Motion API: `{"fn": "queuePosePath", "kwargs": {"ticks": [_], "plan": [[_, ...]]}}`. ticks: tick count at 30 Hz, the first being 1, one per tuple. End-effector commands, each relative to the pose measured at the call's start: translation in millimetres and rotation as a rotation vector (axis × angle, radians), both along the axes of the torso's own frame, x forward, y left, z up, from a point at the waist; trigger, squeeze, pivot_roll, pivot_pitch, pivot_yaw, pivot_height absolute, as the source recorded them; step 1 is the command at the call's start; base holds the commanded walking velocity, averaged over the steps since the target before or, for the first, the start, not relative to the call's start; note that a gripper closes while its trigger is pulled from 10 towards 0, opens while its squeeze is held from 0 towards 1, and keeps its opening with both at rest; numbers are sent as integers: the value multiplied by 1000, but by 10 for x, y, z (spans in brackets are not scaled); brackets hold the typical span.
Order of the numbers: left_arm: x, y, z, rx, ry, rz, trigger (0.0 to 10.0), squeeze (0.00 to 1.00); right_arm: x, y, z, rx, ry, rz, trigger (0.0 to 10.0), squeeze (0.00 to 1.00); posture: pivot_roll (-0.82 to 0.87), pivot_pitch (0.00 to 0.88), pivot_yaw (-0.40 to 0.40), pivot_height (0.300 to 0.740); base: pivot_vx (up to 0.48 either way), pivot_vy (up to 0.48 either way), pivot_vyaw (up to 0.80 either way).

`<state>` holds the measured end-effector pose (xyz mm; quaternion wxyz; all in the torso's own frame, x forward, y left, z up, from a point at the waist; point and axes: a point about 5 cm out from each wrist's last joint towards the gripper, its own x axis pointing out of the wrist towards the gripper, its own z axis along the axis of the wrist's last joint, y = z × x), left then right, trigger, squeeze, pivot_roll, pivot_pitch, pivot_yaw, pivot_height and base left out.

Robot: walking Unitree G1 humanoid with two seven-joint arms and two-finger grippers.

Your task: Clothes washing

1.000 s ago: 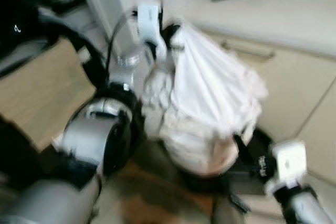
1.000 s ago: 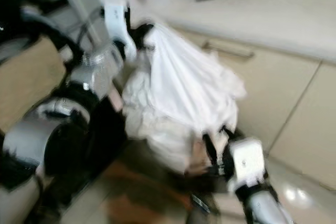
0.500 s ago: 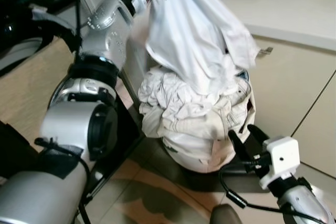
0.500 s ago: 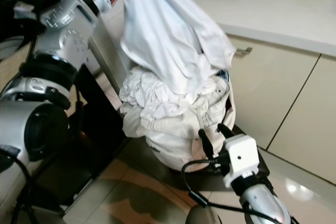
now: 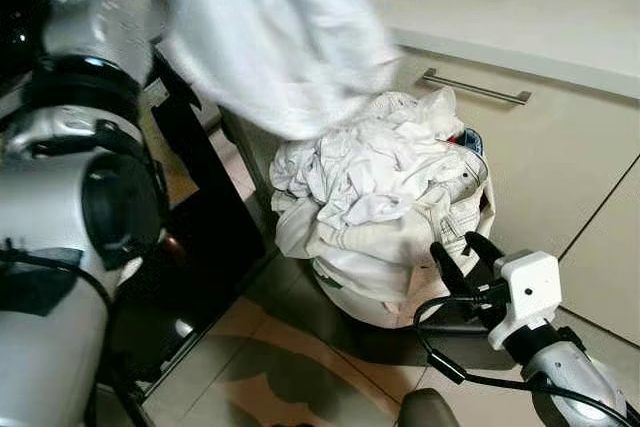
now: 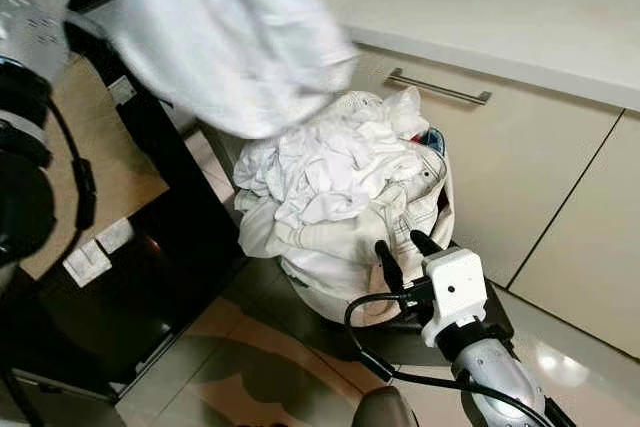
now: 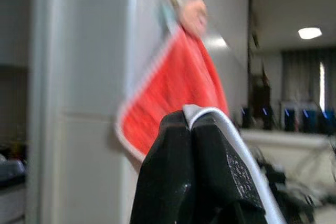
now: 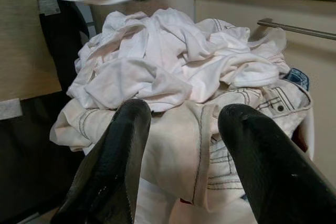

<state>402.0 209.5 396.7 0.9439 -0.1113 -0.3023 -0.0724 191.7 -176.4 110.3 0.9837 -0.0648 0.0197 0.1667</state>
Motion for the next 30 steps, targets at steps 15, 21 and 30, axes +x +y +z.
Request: {"fn": "queuePosePath", "kwargs": {"ticks": [15,21,30], "plan": [[98,43,-706,215,242,126,0,0,322,-141,278,77,-119,-196,10000,0,-369,0,200,731,0,0,47],[-21,453,-1171,271,363,369,0,0,511,-107,345,99,-141,-178,10000,0,-318,0,160,731,0,0,645],[-197,415,-1575,245,399,430,0,0,699,-30,396,95,-149,-107,10000,0,-262,0,101,731,0,0,588]]}}
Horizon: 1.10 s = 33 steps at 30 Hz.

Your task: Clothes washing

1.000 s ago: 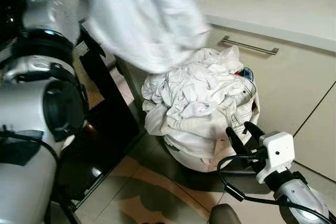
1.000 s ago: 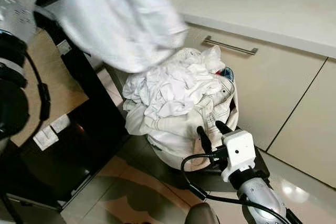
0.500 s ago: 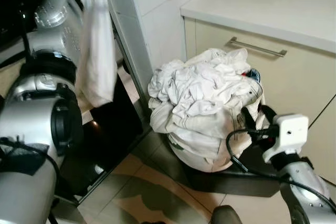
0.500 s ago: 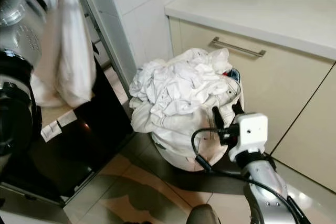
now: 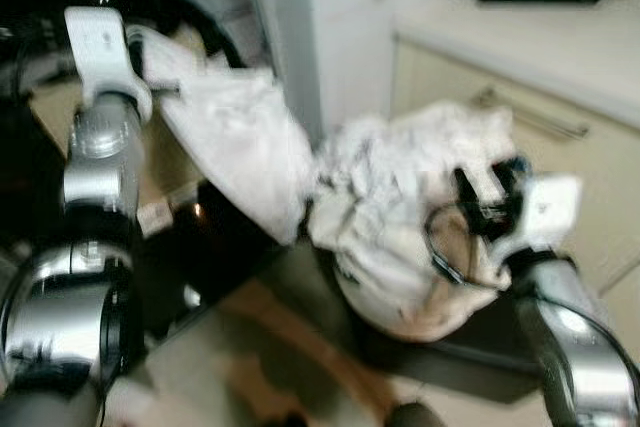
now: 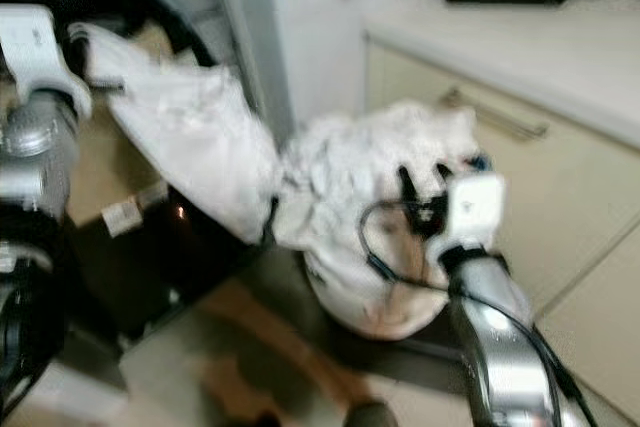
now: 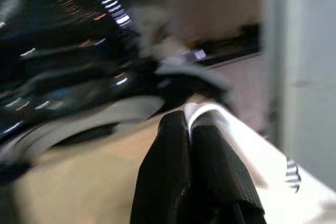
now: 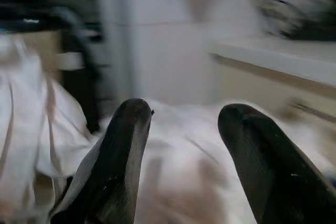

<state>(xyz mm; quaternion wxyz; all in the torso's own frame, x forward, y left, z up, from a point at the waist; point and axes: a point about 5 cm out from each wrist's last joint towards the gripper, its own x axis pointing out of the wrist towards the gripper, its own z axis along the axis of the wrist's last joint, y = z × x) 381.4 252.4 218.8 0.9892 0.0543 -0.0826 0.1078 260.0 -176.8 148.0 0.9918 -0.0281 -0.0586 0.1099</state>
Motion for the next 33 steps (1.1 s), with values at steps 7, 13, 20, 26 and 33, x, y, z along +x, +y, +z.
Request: {"fn": "queuePosePath", "kwargs": {"ticks": [7,13,20,26,33], "plan": [[-194,-640,-184,-70,-34,-191,0,0,197,83,16,5,1,64,10000,0,-191,0,48,731,0,0,551],[-336,-946,-402,-79,37,-267,0,0,295,165,2,3,2,105,10000,0,-151,0,15,731,0,0,524],[-419,-1119,-457,-3,76,-333,10000,0,398,181,-40,2,13,97,10000,0,-121,0,-5,736,0,0,361],[-471,-1237,-181,110,-60,-426,10000,0,431,238,100,-58,-121,68,10000,0,-115,0,-2,736,71,0,0],[-459,-1314,-35,114,-114,-479,10000,0,478,192,167,-58,-188,-10,10000,0,-123,0,10,736,439,0,0]]}}
